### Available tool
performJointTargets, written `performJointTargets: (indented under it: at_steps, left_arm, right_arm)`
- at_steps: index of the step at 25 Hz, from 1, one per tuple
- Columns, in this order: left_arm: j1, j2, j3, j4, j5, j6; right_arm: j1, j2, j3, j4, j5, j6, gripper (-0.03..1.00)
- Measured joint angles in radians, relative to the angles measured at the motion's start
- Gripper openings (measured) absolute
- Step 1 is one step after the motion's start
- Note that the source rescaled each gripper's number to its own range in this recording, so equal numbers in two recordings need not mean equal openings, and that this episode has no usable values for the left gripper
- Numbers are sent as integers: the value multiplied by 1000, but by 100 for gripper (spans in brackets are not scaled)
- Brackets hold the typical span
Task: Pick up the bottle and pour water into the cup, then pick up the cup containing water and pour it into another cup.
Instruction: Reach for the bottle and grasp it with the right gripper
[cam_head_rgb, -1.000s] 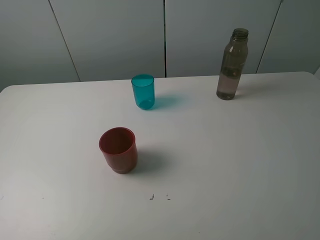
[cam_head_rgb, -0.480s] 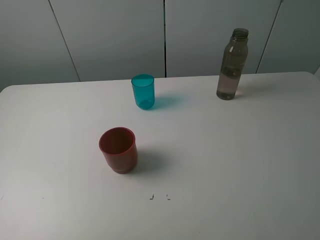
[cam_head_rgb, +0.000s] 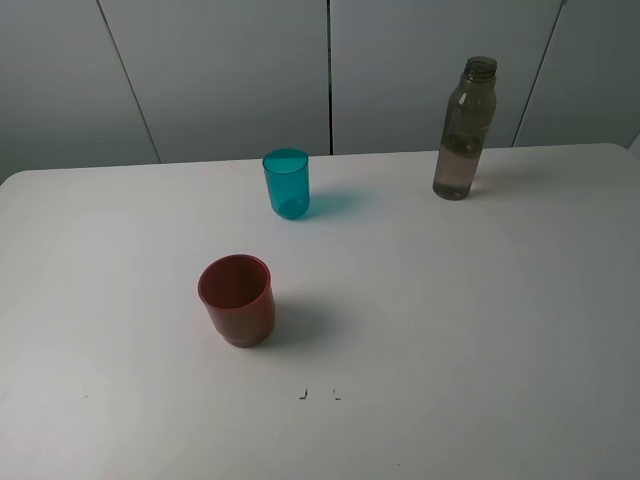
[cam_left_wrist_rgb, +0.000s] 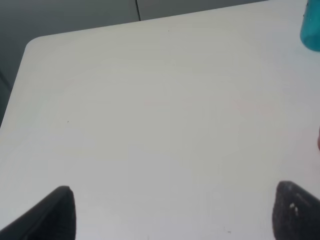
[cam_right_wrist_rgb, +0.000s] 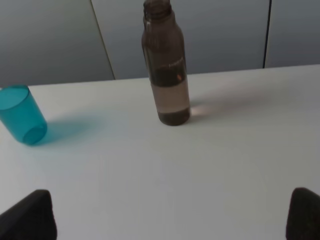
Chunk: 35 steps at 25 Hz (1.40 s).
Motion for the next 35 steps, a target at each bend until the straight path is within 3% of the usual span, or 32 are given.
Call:
performJointTargets:
  at_steps: [5, 11, 15, 19, 29, 31, 35]
  left_arm:
    - [0, 0, 0, 0, 0, 0]
    - [0, 0, 0, 0, 0, 0]
    - [0, 0, 0, 0, 0, 0]
    - [0, 0, 0, 0, 0, 0]
    - [0, 0, 0, 0, 0, 0]
    - [0, 0, 0, 0, 0, 0]
    - [0, 0, 0, 0, 0, 0]
  right_arm:
    - [0, 242, 0, 41, -178, -35, 100]
    - [23, 596, 0, 184, -350, -241, 100]
    - [72, 806, 0, 287, -523, -365, 100]
    - [86, 984, 0, 302, -716, -387, 100]
    - [86, 1336, -1, 139, -1019, -255, 100]
    - [86, 1372, -1, 68, -1086, -204, 100]
    - [86, 1460, -2, -57, -1316, -90, 100]
